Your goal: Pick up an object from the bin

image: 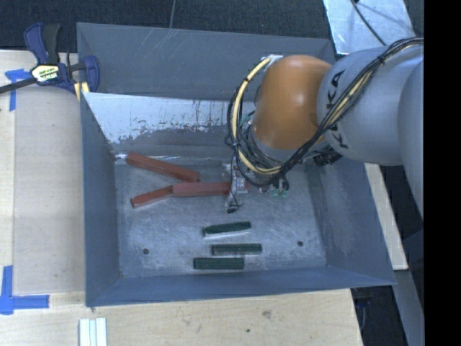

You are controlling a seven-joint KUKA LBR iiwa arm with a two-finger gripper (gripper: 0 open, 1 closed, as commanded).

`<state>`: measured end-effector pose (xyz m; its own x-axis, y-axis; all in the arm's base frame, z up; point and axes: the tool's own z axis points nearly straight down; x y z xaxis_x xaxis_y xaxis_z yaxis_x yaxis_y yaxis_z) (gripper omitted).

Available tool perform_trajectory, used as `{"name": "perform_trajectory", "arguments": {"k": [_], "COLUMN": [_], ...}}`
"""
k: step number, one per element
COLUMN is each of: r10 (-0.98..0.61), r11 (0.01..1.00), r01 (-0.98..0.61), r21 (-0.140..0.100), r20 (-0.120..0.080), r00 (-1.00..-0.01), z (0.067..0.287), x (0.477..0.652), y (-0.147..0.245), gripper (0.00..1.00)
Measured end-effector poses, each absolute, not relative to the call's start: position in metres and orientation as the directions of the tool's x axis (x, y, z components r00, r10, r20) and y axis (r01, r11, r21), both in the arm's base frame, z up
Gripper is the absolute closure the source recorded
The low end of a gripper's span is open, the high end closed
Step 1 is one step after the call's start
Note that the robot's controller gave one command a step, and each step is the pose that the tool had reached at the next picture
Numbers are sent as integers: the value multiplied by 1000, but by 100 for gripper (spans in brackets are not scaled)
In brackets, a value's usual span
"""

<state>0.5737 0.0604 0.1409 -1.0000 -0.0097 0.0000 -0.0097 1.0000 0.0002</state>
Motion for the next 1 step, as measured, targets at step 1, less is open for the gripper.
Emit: {"name": "perform_trajectory", "arguments": {"k": [1], "r10": [-10], "r11": [1000], "r01": [-10], "r21": [1], "r20": [-3], "r00": [-1000], "z": [157], "x": [575], "y": [60], "gripper": [100]}}
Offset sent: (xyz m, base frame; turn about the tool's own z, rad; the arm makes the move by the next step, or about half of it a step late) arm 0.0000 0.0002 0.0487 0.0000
